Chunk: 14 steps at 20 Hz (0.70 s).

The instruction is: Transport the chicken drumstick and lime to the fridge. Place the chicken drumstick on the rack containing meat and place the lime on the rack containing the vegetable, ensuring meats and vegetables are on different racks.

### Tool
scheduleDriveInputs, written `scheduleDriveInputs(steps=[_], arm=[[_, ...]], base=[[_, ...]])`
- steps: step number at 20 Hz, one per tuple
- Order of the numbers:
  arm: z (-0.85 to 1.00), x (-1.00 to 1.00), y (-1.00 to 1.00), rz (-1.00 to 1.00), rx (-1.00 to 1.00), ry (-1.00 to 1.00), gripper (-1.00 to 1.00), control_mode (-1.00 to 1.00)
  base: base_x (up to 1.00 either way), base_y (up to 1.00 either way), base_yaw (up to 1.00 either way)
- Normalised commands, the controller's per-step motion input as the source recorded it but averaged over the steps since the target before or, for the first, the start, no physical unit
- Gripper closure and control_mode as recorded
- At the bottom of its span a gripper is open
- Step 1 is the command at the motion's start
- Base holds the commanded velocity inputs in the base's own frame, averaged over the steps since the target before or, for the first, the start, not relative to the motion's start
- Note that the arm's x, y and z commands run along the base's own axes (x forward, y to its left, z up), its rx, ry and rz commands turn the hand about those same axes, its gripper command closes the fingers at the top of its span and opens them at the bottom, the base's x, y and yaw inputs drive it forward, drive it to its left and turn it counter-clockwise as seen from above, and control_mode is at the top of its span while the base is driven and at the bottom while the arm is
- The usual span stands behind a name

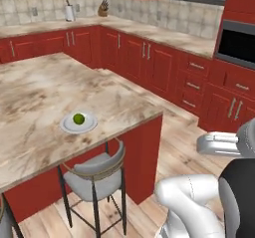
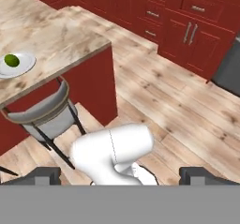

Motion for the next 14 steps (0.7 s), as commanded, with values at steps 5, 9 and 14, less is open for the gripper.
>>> scheduleDriveInputs(steps=[5,9,14], arm=[[0.00,0.00,0.00,0.00,0.00,0.00,-1.00,1.00],[0.00,0.00,0.00,0.00,0.00,0.00,-1.00,1.00],[0.00,0.00,0.00,0.00,0.00,0.00,-1.00,1.00]], base=[[0.80,0.08,0.48],[0.54,-0.01,0.60],[0.34,-0.21,0.62]])
